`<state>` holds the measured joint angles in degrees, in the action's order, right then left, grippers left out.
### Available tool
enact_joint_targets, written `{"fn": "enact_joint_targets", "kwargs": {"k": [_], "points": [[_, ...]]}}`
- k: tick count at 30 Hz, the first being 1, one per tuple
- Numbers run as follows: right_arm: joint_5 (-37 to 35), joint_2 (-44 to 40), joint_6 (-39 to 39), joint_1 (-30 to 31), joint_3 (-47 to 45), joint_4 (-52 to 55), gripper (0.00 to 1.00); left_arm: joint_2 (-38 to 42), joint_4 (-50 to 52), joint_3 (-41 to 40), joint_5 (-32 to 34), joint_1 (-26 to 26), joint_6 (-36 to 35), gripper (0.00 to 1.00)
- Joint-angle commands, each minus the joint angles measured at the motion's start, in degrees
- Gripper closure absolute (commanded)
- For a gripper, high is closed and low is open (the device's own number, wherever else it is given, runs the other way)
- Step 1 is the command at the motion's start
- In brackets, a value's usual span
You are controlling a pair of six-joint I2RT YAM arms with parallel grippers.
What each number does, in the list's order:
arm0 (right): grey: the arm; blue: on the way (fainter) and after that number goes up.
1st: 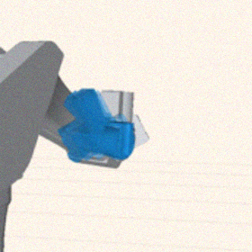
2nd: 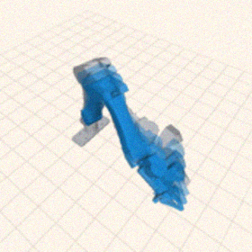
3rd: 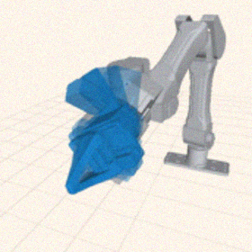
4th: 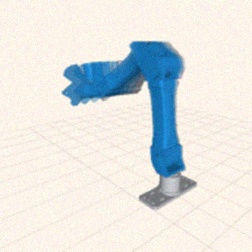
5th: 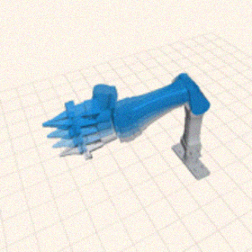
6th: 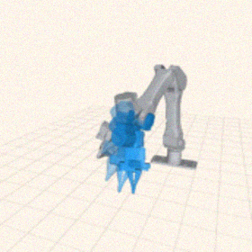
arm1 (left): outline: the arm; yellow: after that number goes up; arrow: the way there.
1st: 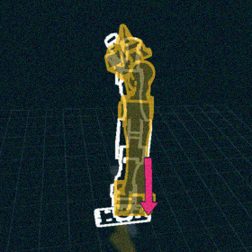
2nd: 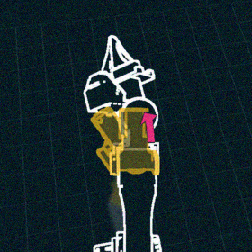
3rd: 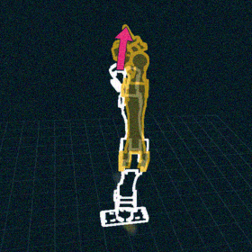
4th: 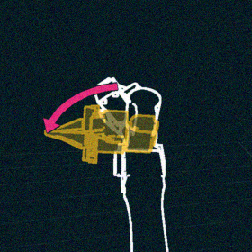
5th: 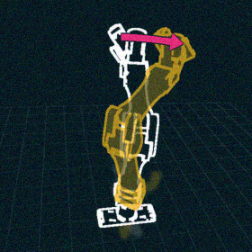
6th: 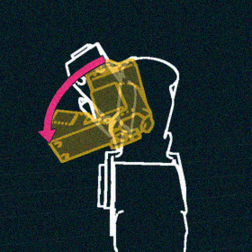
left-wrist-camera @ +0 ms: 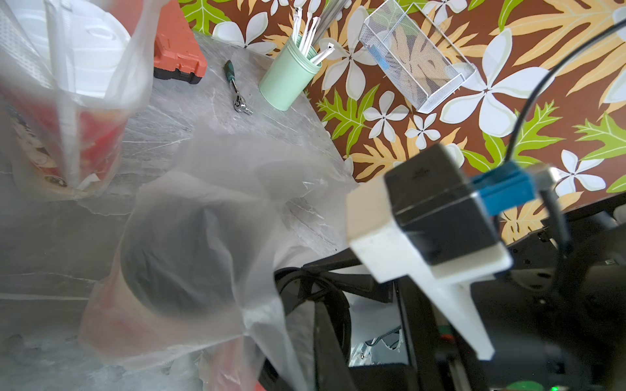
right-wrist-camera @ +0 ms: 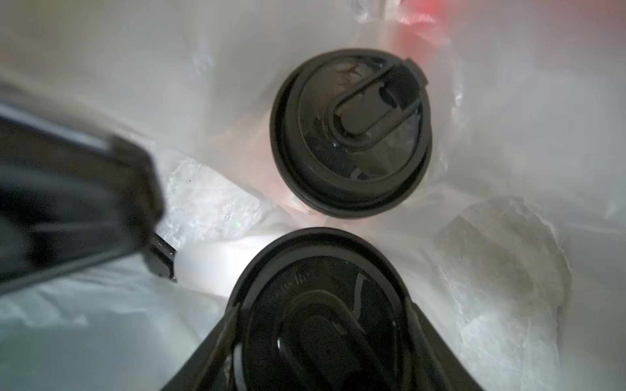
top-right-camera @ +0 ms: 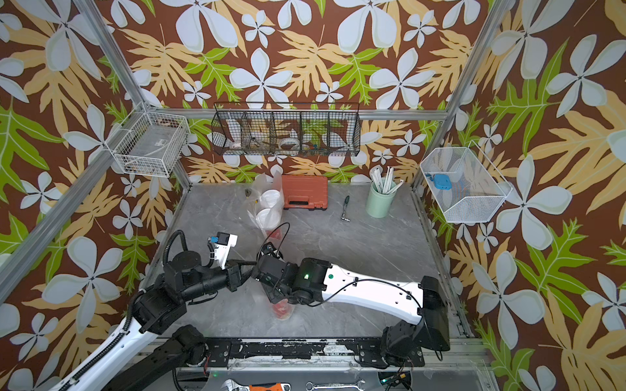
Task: Pack milk tea into plastic carrier bags
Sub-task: Place the milk tea cup in the plastic carrier bag.
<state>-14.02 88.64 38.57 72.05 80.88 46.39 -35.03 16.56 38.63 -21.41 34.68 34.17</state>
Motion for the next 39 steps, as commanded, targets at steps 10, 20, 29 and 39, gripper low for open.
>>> {"fn": "enact_joint_targets", "kwargs": {"k": [10, 20, 29, 39], "points": [[-7.2, -0.3, 2.3, 0.5, -6.1, -3.2, 0.55, 0.9, -0.5, -0.1, 1.3, 0.0, 0.6, 1.00], [-5.2, -1.1, 1.9, 0.6, -4.4, -2.7, 0.33, -0.4, 2.8, -1.2, 1.3, 0.0, -0.3, 1.00], [-4.3, -2.7, 2.6, 0.6, -2.8, -1.8, 0.23, -0.7, 2.0, -1.2, 0.4, 0.0, -0.2, 1.00], [-4.7, -5.5, 2.4, 0.6, 0.2, -1.3, 0.22, -0.4, 2.1, -1.3, 0.3, 0.0, 0.0, 1.00]]}}
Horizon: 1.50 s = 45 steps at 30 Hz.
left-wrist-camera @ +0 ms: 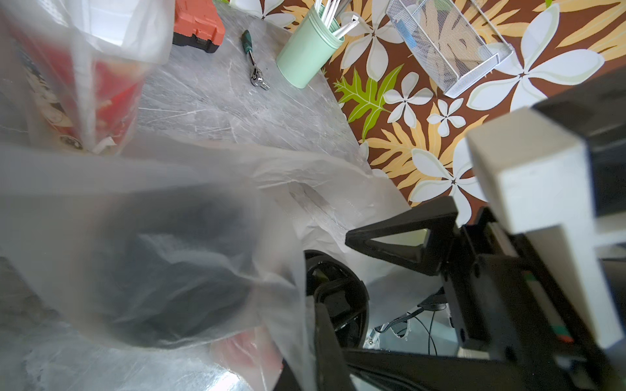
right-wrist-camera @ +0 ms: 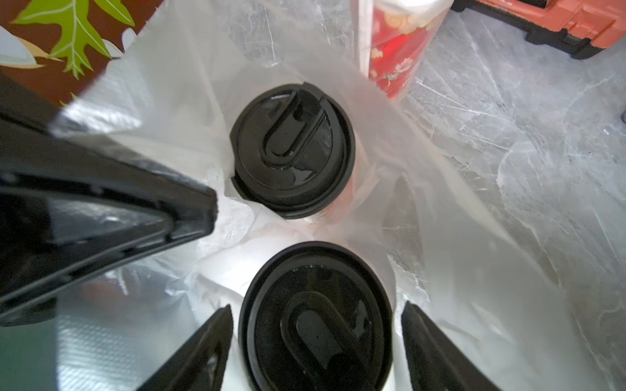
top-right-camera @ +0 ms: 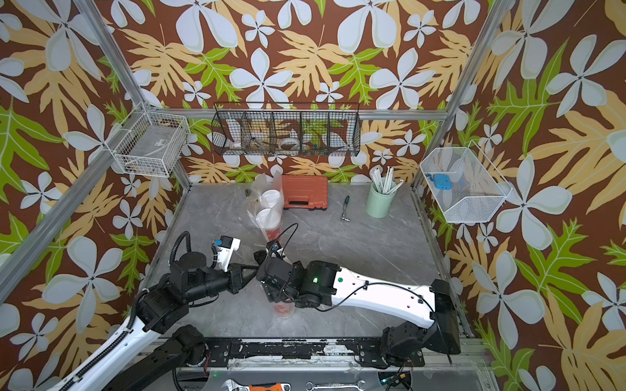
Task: Pack milk tea into plastic carrier bags
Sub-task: Place the milk tea cup in the plastic carrier bag, then adjust the plastic carrier bag at the center of the board.
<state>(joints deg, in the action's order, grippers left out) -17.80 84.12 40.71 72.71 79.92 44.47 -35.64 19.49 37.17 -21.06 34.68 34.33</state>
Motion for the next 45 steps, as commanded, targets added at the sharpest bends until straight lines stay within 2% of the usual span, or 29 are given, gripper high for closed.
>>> {"fn": "enact_joint_targets", "kwargs": {"k": [1, 6, 12, 15, 23, 26, 32, 35, 39, 45], "points": [[-1.3, -1.4, 0.0, 0.1, 1.9, 0.6, 0.22, 0.3, -0.8, 0.3, 0.1, 0.0, -0.1, 1.00], [-4.1, -3.1, -3.3, -1.6, 5.9, 0.3, 0.22, 1.2, -1.3, 0.1, 1.1, 0.0, 0.8, 1.00], [-2.6, -3.8, -8.5, -10.1, 9.6, 0.1, 0.23, 2.4, -1.7, -1.3, 1.8, 0.0, 2.0, 1.00], [-1.9, -3.2, -11.4, -15.3, 11.1, 0.7, 0.25, 2.9, -1.6, -1.6, 2.2, 0.0, 2.4, 1.00], [5.4, -2.6, -17.7, -34.0, 10.4, -2.9, 0.30, 3.2, -2.7, -3.3, 0.9, 0.0, 3.6, 1.00], [9.7, -1.1, -19.7, -41.4, 10.7, -4.2, 0.32, 3.6, -2.4, -3.4, 0.9, 0.0, 3.7, 1.00], [15.0, 4.3, -23.4, -52.6, 13.8, -5.1, 0.36, 4.3, -3.2, -4.7, 1.1, 0.0, 4.3, 1.00], [29.3, 7.9, -28.2, -52.6, 17.3, -3.7, 0.37, 4.7, -3.1, -4.8, 1.2, 0.0, 4.6, 1.00], [32.6, 10.4, -31.4, -45.3, 20.1, 0.1, 0.38, 4.8, -3.2, -4.8, 1.4, 0.0, 4.6, 1.00], [37.7, 9.4, -32.5, -34.1, 19.0, -0.4, 0.37, 4.7, -3.2, -4.6, 1.7, 0.0, 4.5, 1.00]]}}
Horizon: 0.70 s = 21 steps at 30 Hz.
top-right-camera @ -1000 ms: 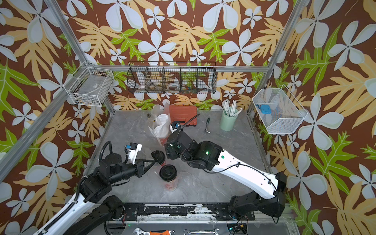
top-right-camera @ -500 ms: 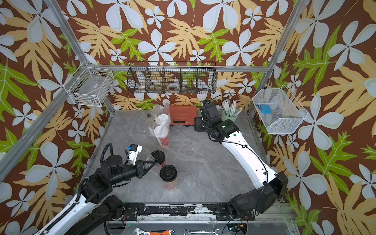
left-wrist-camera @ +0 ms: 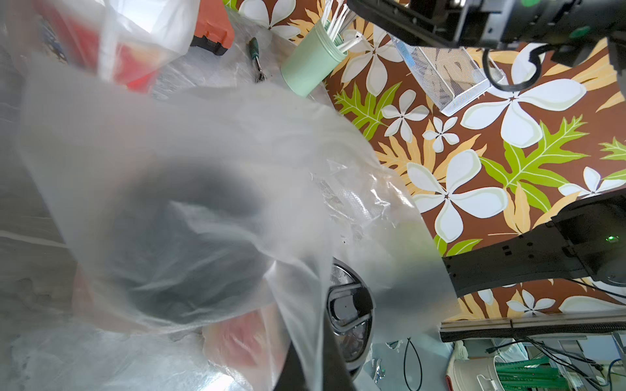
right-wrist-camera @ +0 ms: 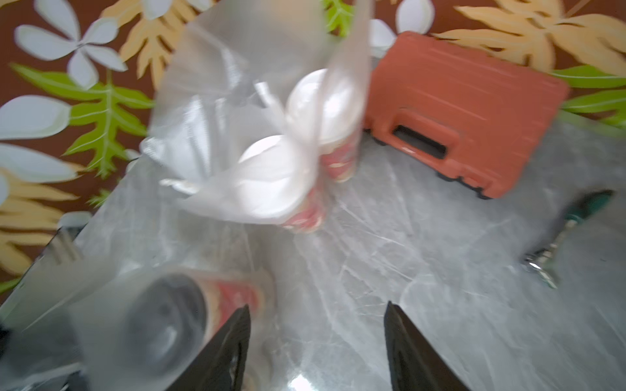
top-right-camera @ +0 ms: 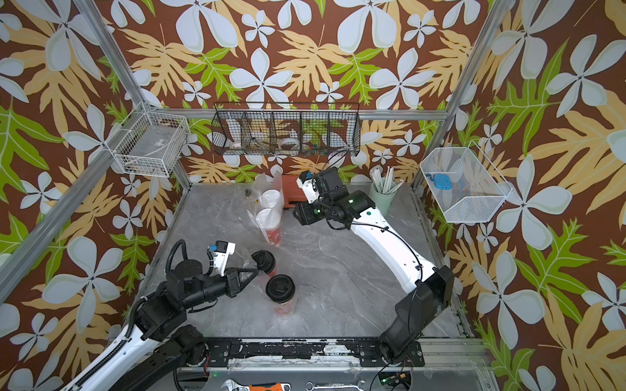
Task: Pack milk tea into plastic carrier bags
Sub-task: Adjust the plastic carrier bag at the center of the board.
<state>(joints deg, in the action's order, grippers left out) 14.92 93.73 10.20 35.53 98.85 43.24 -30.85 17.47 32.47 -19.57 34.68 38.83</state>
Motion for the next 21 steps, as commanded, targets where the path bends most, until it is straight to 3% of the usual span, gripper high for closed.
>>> {"fn": "enact_joint_targets", "kwargs": {"k": [1, 7, 12, 15, 21], "points": [[4.4, 0.2, -2.8, 5.8, 0.5, 1.3, 0.36, -0.2, -1.1, 0.3, 0.2, 0.0, -0.1, 1.00], [-1.4, 7.4, -3.8, 15.0, 7.2, 5.3, 0.33, -0.6, -0.5, 1.2, 0.1, 0.0, -0.7, 1.00], [-6.8, 13.2, -4.5, 16.9, 12.0, 8.1, 0.36, -0.5, -0.4, 1.5, 0.2, 0.0, -0.8, 1.00], [-7.0, 14.3, -4.7, 17.2, 13.1, 8.3, 0.43, -0.4, 0.0, 1.7, 0.3, 0.0, -0.9, 1.00], [-7.1, 14.4, -5.0, 17.6, 13.4, 8.7, 0.67, -0.1, 0.6, 2.0, 0.8, 0.0, -1.1, 1.00]]}}
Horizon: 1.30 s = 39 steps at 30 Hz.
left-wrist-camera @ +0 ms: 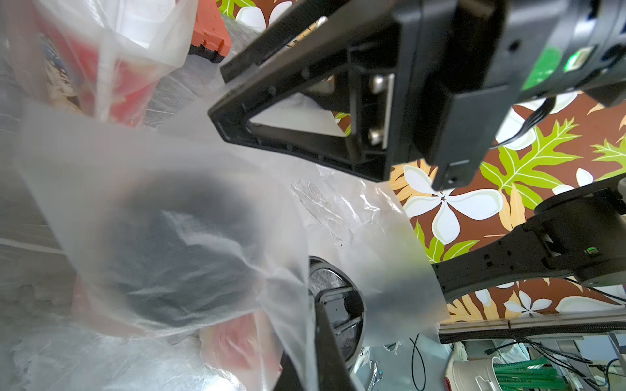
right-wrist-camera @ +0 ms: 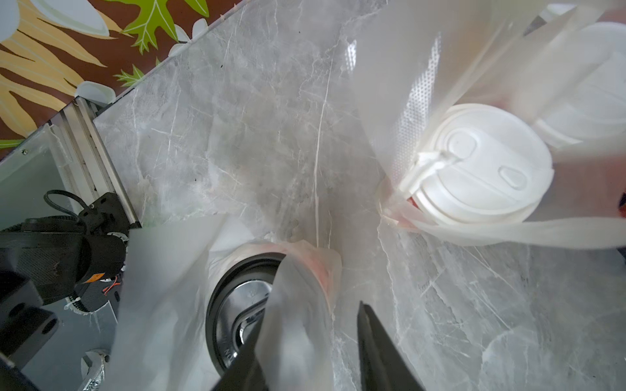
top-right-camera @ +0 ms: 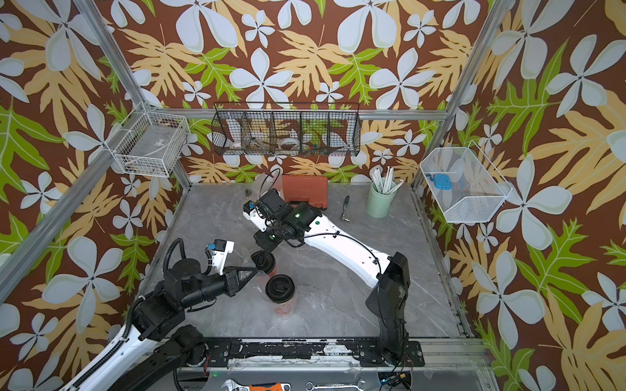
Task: Pack milk tea into plastic carrier bags
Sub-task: Adjust the plastic carrier bag at the center of the board.
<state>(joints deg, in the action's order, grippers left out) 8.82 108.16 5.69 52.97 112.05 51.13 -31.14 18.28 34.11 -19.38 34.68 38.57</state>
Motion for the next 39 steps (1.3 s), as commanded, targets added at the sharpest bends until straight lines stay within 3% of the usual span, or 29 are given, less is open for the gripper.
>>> {"fn": "enact_joint_targets", "kwargs": {"k": [1, 11, 19, 39], "points": [[-1.0, 0.0, -0.5, 0.1, 0.2, 0.8, 0.70, 0.0, -0.2, 0.3, 0.6, 0.0, -0.9, 1.00], [-1.5, 0.0, -0.5, 0.1, 0.3, 0.9, 1.00, -0.5, -0.2, 0.8, 0.7, 0.0, -1.2, 1.00], [-7.3, -2.6, 3.4, -0.3, -1.9, 0.5, 1.00, -2.1, 0.2, 2.0, 1.0, 0.0, -3.0, 1.00], [-13.6, -13.3, 12.3, -5.5, -14.0, -2.8, 1.00, -11.7, 0.0, 7.7, 1.8, 0.0, -10.4, 1.00]]}}
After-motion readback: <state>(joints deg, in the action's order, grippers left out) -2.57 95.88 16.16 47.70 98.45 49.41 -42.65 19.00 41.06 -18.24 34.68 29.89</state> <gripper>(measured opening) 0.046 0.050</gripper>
